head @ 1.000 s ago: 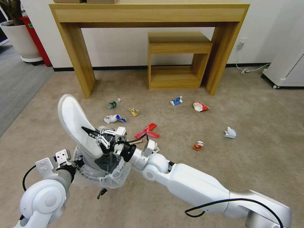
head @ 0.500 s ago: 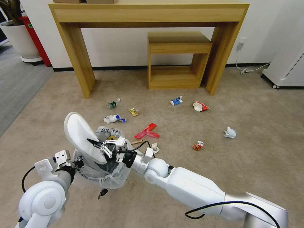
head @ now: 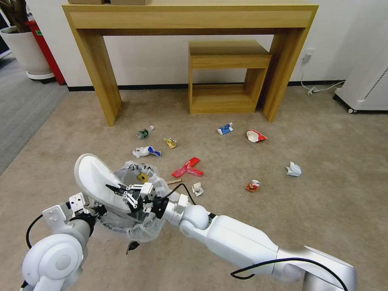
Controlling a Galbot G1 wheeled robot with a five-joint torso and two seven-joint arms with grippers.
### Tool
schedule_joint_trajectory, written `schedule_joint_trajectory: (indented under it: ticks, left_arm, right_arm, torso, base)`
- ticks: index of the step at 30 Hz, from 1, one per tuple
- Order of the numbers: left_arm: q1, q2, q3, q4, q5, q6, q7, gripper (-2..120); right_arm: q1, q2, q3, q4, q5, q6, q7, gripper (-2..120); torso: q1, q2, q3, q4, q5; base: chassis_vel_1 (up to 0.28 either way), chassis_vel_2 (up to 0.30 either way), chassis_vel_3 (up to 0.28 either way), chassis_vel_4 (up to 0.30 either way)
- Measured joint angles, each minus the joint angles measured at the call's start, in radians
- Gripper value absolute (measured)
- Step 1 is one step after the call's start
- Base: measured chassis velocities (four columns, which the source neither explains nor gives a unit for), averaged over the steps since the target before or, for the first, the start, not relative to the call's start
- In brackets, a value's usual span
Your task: Pick up the trash bin and place the garbage on the floor into it.
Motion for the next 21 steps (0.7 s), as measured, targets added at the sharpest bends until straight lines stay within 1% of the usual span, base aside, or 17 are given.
schedule_joint_trajectory:
  ticks: [4,5,6,8,9,12,13,15,16,17,19,20,21]
  left_arm:
    - [0.005,-0.001,-0.003,-0.005,0.004,-0.002,0.0,0]
    - [0.005,-0.001,-0.003,-0.005,0.004,-0.002,0.0,0]
    - [0.005,-0.002,-0.003,-0.005,0.005,-0.002,0.0,0]
    - [0.005,-0.003,-0.003,-0.005,0.006,-0.002,0.0,0]
    - [0.005,-0.003,-0.003,-0.005,0.006,-0.002,0.0,0]
    - [0.005,-0.005,-0.003,-0.005,0.01,-0.003,0.0,0]
    - [0.005,-0.005,-0.003,-0.005,0.01,-0.003,0.0,0]
    - [0.008,-0.008,-0.003,-0.005,0.015,-0.003,0.0,0]
    - [0.009,-0.009,-0.003,-0.005,0.018,-0.003,0.001,0]
    - [0.009,-0.009,-0.003,-0.005,0.018,-0.003,0.001,0]
    - [0.011,-0.012,-0.003,-0.003,0.023,-0.004,0.003,0]
    - [0.011,-0.012,-0.003,-0.001,0.025,-0.004,0.003,0]
    - [0.011,-0.012,-0.003,-0.001,0.025,-0.004,0.003,0]
  right_arm:
    - [-0.004,-0.018,0.003,0.014,-0.008,-0.004,-0.002,23]
    - [-0.004,-0.018,0.003,0.014,-0.008,-0.004,-0.002,23]
    - [-0.004,-0.021,0.004,0.016,-0.008,-0.005,-0.002,26]
    - [-0.004,-0.026,0.007,0.02,-0.01,-0.005,-0.001,38]
    - [-0.004,-0.026,0.007,0.02,-0.01,-0.005,-0.001,38]
    - [-0.004,-0.03,0.016,0.024,-0.013,-0.004,0.0,50]
    - [-0.004,-0.03,0.016,0.024,-0.013,-0.004,0.0,50]
    - [-0.004,-0.034,0.033,0.034,-0.013,-0.005,0.008,61]
    - [-0.004,-0.036,0.043,0.042,-0.013,-0.011,0.015,65]
    - [-0.004,-0.036,0.043,0.042,-0.013,-0.011,0.015,65]
    - [-0.008,-0.041,0.067,0.07,0.003,-0.029,0.039,76]
    - [-0.012,-0.045,0.08,0.09,0.016,-0.042,0.056,80]
    - [-0.012,-0.045,0.08,0.09,0.016,-0.042,0.056,80]
  torso:
    - [0.0,0.0,0.0,0.0,0.0]
    - [0.0,0.0,0.0,0.0,0.0]
    - [0.0,0.0,0.0,0.0,0.0]
    - [0.0,0.0,0.0,0.0,0.0]
    - [0.0,0.0,0.0,0.0,0.0]
    - [0.0,0.0,0.0,0.0,0.0001]
    - [0.0,0.0,0.0,0.0,0.0001]
    - [0.0,0.0,0.0,0.0,0.0001]
    - [0.0,0.0,0.0,0.0,0.0]
    - [0.0,0.0,0.0,0.0,0.0]
    - [0.0,0.0,0.0,0.0,0.0001]
    - [0.0,0.0,0.0,0.0,0.0001]
    - [0.0,0.0,0.0,0.0,0.0001]
  base:
    - [0.0,0.0,0.0,0.0]
    - [0.0,0.0,0.0,0.0]
    - [0.0,0.0,0.0,0.0]
    - [0.0,0.0,0.0,0.0]
    - [0.0,0.0,0.0,0.0]
    - [0.0,0.0,0.0,0.0]
    - [0.0,0.0,0.0,0.0]
    - [0.0,0.0,0.0,0.0]
    - [0.0,0.0,0.0,0.0]
    - [0.0,0.0,0.0,0.0]
    - [0.0,0.0,0.0,0.0]
    - [0.0,0.0,0.0,0.0]
    - [0.0,0.0,0.0,0.0]
